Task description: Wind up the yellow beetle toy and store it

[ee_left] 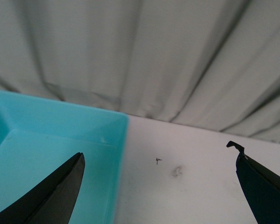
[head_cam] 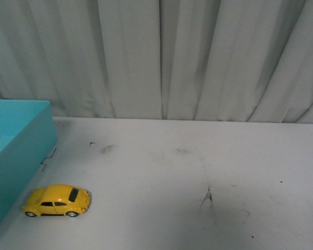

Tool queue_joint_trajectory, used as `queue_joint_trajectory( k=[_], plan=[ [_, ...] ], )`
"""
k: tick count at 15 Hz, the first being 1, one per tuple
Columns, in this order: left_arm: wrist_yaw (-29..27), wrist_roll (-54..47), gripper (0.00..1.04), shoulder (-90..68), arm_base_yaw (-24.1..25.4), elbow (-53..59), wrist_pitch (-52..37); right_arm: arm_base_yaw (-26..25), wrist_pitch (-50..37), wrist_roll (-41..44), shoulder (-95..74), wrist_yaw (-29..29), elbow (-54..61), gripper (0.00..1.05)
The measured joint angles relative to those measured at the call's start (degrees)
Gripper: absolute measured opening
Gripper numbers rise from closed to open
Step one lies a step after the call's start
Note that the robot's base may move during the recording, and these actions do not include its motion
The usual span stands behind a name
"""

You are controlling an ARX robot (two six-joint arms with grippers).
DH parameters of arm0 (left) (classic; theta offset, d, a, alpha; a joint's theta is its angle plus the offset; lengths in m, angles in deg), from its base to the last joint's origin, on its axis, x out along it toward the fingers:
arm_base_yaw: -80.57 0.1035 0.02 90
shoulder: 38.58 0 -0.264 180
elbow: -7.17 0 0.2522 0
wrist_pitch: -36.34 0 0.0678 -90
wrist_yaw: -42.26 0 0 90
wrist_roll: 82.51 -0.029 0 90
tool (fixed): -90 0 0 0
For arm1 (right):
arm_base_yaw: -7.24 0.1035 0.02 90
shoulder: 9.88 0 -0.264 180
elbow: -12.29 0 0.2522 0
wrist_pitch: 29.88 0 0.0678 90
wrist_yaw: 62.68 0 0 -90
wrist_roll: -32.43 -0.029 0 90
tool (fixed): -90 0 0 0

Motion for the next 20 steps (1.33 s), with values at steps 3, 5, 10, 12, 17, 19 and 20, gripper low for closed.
queue_joint_trajectory(
  k=[3,5,10,12,17,19,20],
  plan=[
    [8.9,-17.7,0.98,-16.5,-5.4,-11.6,4.1,0.0,0.0,0.0,0.0,0.0,0.0,0.98],
    [13.3,-34.2,0.98,-21.3,-12.0,-14.6,13.4,0.0,0.0,0.0,0.0,0.0,0.0,0.98],
    [7.8,-63.5,0.98,-35.5,-17.6,-20.2,30.6,0.0,0.0,0.0,0.0,0.0,0.0,0.98],
    [4.4,-68.1,0.98,-37.9,-17.2,-21.5,31.1,0.0,0.0,0.0,0.0,0.0,0.0,0.98],
    [-3.1,-76.9,0.98,-42.0,-13.5,-22.1,32.3,0.0,0.0,0.0,0.0,0.0,0.0,0.98],
    [-4.8,-79.3,0.98,-42.2,-12.3,-22.1,32.8,0.0,0.0,0.0,0.0,0.0,0.0,0.98],
    [-5.4,-80.1,0.98,-42.5,-12.0,-22.1,33.1,0.0,0.0,0.0,0.0,0.0,0.0,0.98]
  ],
)
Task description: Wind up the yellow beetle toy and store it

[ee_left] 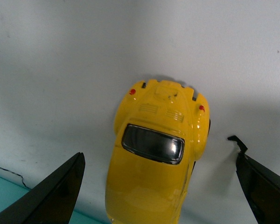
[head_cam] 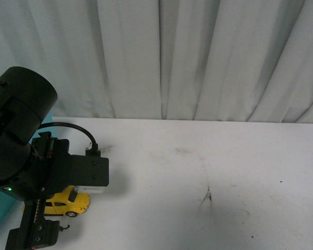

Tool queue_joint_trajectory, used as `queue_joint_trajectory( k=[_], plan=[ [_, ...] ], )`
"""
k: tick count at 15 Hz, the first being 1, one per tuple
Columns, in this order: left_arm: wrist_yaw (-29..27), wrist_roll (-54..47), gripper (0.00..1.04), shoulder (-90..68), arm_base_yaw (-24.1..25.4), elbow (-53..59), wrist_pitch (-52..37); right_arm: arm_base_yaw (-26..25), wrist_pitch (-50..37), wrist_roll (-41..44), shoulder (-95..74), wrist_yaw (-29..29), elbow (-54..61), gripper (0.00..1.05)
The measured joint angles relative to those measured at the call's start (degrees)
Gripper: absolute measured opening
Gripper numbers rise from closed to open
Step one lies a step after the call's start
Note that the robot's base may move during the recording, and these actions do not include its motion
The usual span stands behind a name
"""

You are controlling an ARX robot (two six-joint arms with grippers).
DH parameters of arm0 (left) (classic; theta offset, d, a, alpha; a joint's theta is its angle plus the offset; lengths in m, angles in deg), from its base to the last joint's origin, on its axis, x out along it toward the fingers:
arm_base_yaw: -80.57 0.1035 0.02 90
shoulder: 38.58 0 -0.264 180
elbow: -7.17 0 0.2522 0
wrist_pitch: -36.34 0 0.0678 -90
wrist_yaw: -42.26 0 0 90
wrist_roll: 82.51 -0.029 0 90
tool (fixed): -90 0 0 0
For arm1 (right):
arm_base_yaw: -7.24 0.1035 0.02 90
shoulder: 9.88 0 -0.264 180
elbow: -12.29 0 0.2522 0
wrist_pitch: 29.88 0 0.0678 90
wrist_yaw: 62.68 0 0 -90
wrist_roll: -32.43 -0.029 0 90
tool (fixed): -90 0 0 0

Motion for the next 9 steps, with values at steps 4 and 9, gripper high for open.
queue_joint_trajectory(
  k=[4,9],
  plan=[
    [-1.0,-2.1,0.77,-0.6,0.6,0.0,1.0,0.0,0.0,0.0,0.0,0.0,0.0,0.98],
    [-0.3,-0.8,0.44,-1.7,-0.2,-2.8,3.9,0.0,0.0,0.0,0.0,0.0,0.0,0.98]
  ],
)
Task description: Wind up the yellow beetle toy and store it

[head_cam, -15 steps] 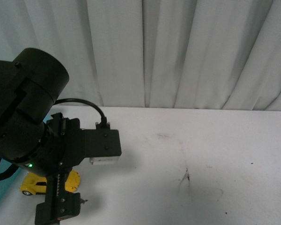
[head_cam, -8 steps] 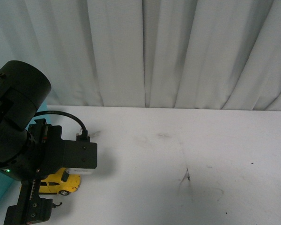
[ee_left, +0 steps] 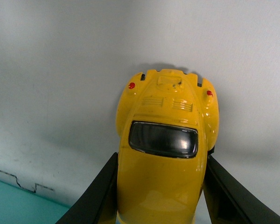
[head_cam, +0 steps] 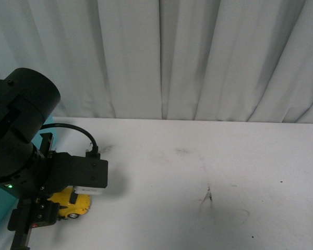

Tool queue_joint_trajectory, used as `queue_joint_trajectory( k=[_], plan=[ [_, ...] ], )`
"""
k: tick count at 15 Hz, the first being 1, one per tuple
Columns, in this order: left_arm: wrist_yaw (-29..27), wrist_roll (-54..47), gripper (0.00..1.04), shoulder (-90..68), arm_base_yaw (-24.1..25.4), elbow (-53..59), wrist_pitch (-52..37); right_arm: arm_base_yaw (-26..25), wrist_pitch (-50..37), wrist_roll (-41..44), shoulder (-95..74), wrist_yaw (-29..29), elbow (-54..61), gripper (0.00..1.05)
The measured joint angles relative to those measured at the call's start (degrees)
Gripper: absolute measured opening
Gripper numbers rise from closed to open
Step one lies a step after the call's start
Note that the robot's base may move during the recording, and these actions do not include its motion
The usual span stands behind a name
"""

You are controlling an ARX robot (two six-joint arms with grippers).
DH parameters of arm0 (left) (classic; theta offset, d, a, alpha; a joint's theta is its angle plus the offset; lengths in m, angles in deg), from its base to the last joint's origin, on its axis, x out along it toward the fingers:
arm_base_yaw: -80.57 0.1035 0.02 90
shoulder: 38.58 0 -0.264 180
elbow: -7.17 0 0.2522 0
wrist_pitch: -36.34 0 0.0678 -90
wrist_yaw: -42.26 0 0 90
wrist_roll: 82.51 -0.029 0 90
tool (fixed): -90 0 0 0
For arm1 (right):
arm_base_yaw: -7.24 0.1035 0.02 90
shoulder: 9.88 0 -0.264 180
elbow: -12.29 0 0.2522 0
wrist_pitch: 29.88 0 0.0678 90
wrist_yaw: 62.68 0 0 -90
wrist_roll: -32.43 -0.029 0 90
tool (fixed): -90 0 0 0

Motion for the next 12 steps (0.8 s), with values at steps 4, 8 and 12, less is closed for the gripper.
queue_joint_trajectory(
  k=[4,8,12],
  plan=[
    [12.5,9.4,0.41,4.0,-4.6,-1.1,4.2,0.0,0.0,0.0,0.0,0.0,0.0,0.98],
    [19.4,18.5,0.41,18.3,-0.3,-3.3,0.1,0.0,0.0,0.0,0.0,0.0,0.0,0.98],
    [3.3,38.0,0.41,20.8,24.9,-4.2,-5.7,0.0,0.0,0.0,0.0,0.0,0.0,0.98]
  ],
)
